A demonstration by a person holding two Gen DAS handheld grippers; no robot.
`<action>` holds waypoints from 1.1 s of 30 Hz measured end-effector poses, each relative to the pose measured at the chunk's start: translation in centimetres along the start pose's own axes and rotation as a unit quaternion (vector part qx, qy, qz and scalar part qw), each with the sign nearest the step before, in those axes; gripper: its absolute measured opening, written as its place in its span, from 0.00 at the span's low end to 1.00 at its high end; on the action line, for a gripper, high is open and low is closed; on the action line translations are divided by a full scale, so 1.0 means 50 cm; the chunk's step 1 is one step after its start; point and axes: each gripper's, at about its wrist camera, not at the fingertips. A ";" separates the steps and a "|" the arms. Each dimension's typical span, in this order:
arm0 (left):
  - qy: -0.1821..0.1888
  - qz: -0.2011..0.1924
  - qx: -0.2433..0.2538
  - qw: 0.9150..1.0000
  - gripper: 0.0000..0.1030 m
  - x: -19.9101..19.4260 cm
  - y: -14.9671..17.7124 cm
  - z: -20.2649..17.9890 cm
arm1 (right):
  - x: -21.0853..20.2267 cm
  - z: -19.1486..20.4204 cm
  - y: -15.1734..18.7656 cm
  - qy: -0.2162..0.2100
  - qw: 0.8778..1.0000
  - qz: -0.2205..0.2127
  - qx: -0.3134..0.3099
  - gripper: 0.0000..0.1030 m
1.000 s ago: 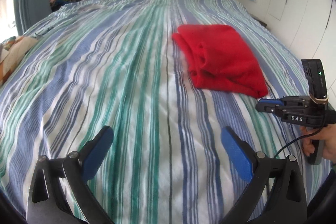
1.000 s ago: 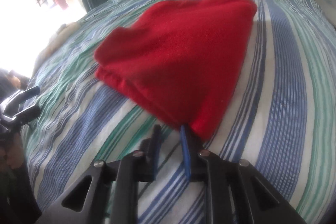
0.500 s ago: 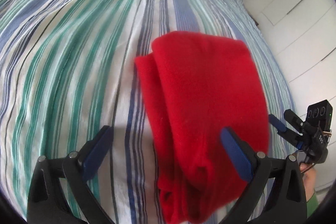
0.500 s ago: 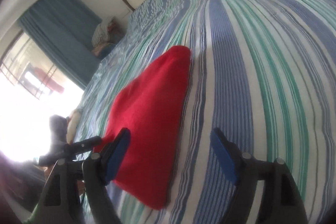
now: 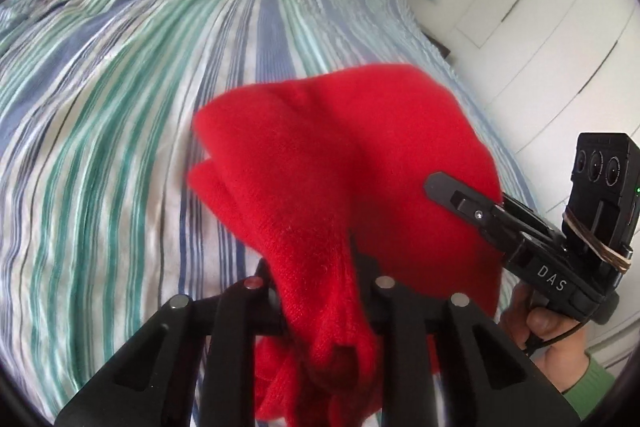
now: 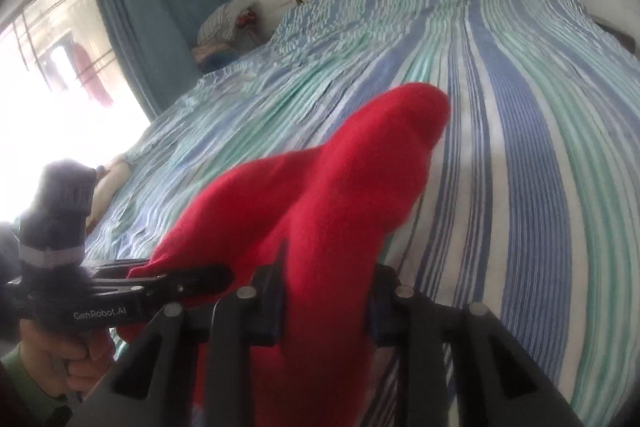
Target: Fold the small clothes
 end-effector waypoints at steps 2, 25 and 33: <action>0.012 -0.023 0.020 0.999 0.20 -0.044 -0.019 -0.031 | -0.048 0.021 -0.038 0.007 0.999 -0.034 -0.026 0.29; -0.229 -0.141 0.109 0.957 0.99 -0.194 0.310 -0.075 | -0.267 0.015 0.275 0.161 0.980 0.116 0.012 0.93; -0.247 -0.122 0.086 0.958 0.99 -0.239 0.381 -0.120 | -0.388 0.148 0.275 0.168 0.983 0.078 -0.007 0.96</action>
Point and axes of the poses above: each gripper's, at about its wrist camera, not at the fingertips, and x roughly the way its jaws point, z to its left, y to its underside, and after that the axes turned 13 degrees about -x, right-handed
